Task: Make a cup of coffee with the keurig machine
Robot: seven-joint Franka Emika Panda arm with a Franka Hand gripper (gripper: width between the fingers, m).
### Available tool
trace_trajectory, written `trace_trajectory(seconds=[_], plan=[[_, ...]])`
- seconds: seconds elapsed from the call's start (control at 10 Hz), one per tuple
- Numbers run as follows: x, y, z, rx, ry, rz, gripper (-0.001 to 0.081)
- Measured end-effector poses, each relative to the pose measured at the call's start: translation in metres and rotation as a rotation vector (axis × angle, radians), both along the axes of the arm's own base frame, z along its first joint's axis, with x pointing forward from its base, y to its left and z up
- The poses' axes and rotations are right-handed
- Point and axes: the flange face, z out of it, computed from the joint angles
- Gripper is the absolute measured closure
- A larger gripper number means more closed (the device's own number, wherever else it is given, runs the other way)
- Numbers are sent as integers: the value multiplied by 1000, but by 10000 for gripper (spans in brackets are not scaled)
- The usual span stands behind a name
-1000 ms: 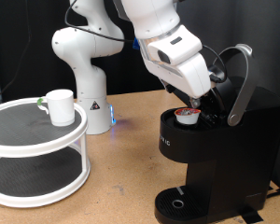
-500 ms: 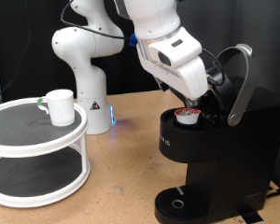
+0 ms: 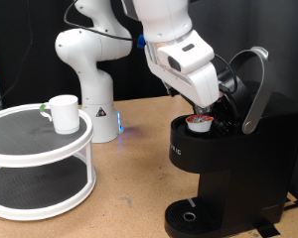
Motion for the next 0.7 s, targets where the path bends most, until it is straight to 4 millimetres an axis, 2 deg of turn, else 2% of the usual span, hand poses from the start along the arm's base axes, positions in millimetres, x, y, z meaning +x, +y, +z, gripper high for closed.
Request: trace_trajectory(seconds=[0.7], plan=[[5,3,-24,-65,29,-4,1]])
